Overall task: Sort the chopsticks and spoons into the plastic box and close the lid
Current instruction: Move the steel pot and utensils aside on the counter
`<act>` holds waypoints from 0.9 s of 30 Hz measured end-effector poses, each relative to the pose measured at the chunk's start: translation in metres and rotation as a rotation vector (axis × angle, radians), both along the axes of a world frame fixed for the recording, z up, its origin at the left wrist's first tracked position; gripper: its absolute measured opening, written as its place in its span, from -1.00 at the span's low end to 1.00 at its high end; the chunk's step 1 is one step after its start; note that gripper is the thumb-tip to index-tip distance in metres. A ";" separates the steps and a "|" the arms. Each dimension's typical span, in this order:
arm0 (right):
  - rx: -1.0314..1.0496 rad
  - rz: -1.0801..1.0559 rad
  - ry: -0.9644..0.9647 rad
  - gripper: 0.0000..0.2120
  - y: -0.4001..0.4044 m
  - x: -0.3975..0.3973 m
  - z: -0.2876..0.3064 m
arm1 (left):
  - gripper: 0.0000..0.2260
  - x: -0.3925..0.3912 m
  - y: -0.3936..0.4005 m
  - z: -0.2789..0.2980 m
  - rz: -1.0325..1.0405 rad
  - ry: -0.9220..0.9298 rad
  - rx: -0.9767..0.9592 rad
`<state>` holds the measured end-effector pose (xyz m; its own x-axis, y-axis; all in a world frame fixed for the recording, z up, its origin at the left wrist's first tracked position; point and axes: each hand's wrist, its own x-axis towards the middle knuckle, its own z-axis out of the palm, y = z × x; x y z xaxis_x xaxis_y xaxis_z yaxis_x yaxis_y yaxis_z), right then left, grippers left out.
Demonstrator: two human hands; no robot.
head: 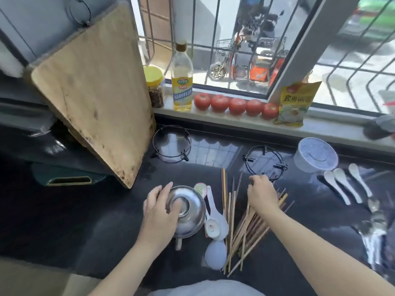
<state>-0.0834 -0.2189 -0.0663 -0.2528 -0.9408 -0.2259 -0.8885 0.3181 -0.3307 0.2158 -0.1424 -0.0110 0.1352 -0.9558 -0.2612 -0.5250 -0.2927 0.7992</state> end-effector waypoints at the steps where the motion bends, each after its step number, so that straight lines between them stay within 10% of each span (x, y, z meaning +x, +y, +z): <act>1: 0.012 0.001 0.078 -0.68 -0.014 -0.018 -0.005 | -0.57 -0.003 -0.007 0.000 -0.024 -0.037 0.012; 12: 0.005 0.301 0.507 -0.82 -0.066 -0.063 -0.026 | -0.69 0.031 -0.085 -0.009 -0.063 -0.141 0.222; 27: -0.454 0.154 -0.176 -0.75 -0.083 0.034 0.068 | -0.42 0.045 -0.207 -0.090 -0.167 -0.412 0.197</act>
